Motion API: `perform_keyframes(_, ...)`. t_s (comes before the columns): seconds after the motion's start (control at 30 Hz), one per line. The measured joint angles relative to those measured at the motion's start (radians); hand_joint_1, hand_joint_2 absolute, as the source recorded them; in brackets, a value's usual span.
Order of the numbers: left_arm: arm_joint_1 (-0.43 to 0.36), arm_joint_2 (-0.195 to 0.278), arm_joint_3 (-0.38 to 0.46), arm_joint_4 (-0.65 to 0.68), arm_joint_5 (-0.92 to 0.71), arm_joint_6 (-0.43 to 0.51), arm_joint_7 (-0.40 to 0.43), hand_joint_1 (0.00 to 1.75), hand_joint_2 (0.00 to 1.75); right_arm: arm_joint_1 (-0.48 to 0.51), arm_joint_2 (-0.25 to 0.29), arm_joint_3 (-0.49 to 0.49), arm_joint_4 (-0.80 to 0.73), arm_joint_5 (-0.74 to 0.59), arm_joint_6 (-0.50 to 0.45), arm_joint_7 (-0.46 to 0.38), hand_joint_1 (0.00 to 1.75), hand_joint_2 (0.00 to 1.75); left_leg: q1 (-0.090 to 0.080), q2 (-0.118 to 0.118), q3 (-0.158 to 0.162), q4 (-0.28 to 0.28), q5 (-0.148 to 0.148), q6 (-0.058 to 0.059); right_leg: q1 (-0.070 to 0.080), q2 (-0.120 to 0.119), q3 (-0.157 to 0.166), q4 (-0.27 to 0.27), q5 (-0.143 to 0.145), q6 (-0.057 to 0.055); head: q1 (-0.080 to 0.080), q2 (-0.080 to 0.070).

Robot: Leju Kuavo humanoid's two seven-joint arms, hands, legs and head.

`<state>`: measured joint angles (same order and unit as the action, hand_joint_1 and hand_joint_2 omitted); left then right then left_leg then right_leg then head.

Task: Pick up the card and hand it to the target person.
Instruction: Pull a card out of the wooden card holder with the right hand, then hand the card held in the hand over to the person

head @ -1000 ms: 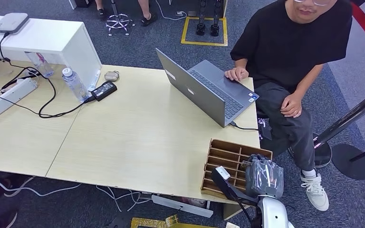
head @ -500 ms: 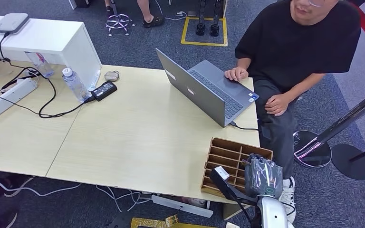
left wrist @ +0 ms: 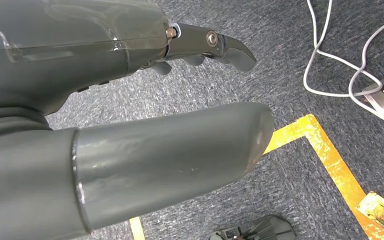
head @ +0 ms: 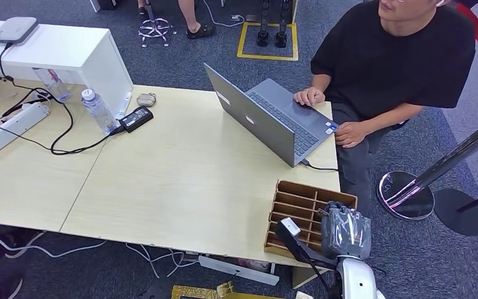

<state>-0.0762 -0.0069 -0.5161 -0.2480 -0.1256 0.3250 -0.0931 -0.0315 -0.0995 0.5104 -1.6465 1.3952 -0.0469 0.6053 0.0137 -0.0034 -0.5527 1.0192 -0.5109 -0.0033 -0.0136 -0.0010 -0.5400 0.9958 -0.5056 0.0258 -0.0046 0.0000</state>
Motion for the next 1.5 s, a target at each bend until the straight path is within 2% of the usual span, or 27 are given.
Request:
perform_keyframes(0.6,0.000,0.000,0.000,0.000,0.014,0.001,0.003,0.00,0.00,0.003,-0.037,-0.003,-0.223,0.099,0.008,0.025,1.44,1.75,0.000,0.000,0.000,0.000,0.000,0.000,0.000,0.000,0.000,0.000,0.000,0.000,0.000,0.000)
perform_keyframes(0.83,0.000,0.000,0.000,0.000,0.014,0.001,0.000,0.00,0.00,-0.011,-0.058,-0.004,-0.310,0.118,0.024,0.034,1.56,1.75,0.000,0.000,0.000,0.000,0.000,0.000,0.000,0.000,0.000,0.000,0.000,0.000,0.000,0.000)
perform_keyframes(1.1,0.000,0.000,0.000,0.000,0.002,-0.002,-0.008,0.00,0.00,-0.087,-0.079,-0.006,-0.337,0.103,0.051,0.016,1.49,1.75,0.000,0.000,0.000,0.000,0.000,0.000,0.000,0.000,0.000,0.000,0.000,0.000,0.000,0.000)
perform_keyframes(1.5,-0.005,-0.002,-0.014,0.000,-0.022,-0.009,-0.005,0.00,0.00,-0.235,-0.114,-0.008,-0.308,0.083,0.125,0.008,1.51,1.75,0.000,0.000,0.000,0.000,0.000,0.000,0.000,0.000,0.000,0.000,0.000,0.000,0.000,0.000)
